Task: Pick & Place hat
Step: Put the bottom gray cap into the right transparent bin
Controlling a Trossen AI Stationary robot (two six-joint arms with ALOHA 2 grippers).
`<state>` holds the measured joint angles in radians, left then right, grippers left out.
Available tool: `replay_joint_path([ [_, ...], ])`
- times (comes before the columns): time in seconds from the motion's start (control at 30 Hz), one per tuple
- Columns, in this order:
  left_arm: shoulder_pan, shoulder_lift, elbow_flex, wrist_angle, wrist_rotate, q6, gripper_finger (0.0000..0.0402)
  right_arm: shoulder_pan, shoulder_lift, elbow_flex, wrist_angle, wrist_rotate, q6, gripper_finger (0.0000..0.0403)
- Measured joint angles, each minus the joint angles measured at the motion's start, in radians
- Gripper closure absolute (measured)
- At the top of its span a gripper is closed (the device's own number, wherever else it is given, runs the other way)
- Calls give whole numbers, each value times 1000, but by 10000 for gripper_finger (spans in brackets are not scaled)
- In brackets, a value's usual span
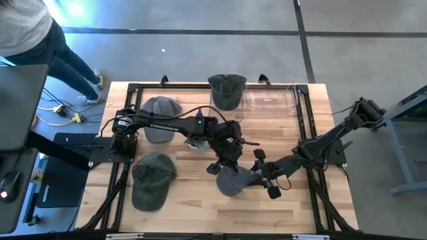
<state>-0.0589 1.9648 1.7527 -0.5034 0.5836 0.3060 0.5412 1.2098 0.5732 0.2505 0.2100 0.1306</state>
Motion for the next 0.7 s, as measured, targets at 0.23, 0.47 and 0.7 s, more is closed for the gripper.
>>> replay_joint_path([
  [0.23,0,0,0,14,-72,-24,399,-5,0,0,2,6,22,272],
  [0.47,0,2,0,33,-28,-17,396,-5,-1,0,8,-36,22,333],
  [0.7,19,2,11,-60,-11,58,314,-5,-8,0,-4,-17,12,397],
])
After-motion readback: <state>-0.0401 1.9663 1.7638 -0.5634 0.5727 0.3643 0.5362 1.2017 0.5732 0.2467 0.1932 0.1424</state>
